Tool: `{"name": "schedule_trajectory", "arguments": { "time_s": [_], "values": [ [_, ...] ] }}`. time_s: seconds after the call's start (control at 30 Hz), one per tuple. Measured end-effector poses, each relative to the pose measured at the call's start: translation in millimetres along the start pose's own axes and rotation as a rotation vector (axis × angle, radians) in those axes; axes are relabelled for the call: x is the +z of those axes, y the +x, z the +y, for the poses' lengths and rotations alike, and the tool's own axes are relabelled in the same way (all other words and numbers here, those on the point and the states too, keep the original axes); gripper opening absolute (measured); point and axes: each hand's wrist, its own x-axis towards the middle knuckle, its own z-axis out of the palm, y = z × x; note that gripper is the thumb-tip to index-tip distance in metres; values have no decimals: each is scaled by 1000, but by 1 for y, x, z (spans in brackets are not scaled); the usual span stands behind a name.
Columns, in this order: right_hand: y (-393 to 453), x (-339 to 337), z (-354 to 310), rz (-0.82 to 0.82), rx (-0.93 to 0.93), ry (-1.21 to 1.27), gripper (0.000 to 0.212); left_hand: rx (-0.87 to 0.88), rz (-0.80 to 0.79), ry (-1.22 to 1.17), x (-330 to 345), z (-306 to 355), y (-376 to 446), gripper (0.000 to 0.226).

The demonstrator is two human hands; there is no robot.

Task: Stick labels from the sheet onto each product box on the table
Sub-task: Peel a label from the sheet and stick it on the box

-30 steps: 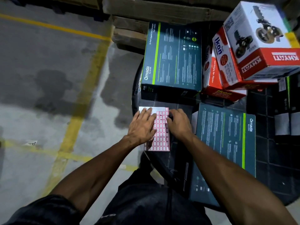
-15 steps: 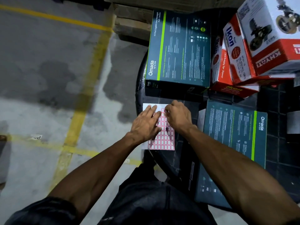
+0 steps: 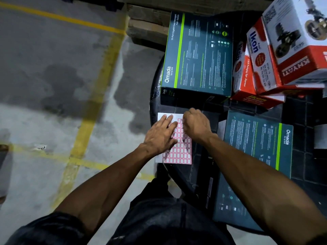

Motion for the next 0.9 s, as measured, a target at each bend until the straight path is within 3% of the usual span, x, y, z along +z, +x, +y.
{"name": "schedule_trajectory", "arguments": {
  "time_s": [0.17, 0.6, 0.9],
  "values": [
    [8, -24, 13, 114, 338, 354, 18, -2, -9, 18, 1, 0, 0, 77],
    [-67, -39, 23, 334, 393, 586, 14, -84, 73, 193, -25, 9, 23, 64],
    [-107, -43, 46, 366, 479, 573, 16, -38, 1, 192, -33, -2, 41, 61]
  ]
}}
